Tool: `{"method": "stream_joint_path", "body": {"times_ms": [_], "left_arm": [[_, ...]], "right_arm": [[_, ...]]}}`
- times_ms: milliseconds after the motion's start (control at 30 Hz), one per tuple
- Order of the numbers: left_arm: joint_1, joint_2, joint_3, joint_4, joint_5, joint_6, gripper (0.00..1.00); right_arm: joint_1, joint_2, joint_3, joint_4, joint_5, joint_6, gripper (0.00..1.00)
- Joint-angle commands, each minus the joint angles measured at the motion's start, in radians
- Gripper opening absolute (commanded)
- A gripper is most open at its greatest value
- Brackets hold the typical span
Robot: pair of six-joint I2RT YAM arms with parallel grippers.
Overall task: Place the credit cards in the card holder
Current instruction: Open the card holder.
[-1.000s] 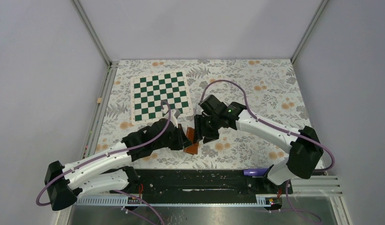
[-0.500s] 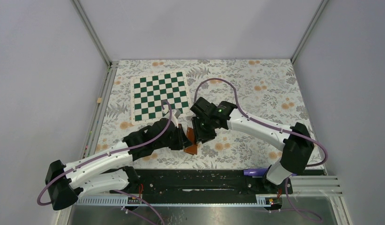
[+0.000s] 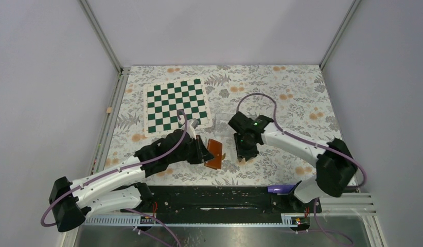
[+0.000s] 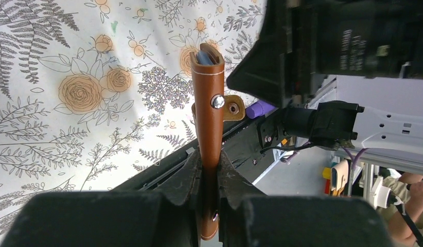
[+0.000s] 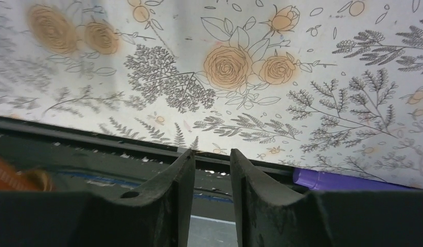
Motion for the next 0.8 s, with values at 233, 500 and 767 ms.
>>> {"method": "stream_joint_path", "body": {"times_ms": [233,500,767], "left_arm": [[0.026,0.002,-0.074,0.178,0.082,-0.068,0.00],[0.028,0.061,-0.054,0.204,0.117,-0.056,0.00],[0.028,0.052,-0.051,0.186,0.108,-0.048,0.00]], "right_arm": [[-0.088,-0.338,-0.153,0.289,-0.312,0.029,0.50],[-0.044,-0.253,-0.124,0.338,-0.369,0.065,0.53],[-0.023,-0.132,-0.048,0.192,-0.206,0.080,0.31]]}}
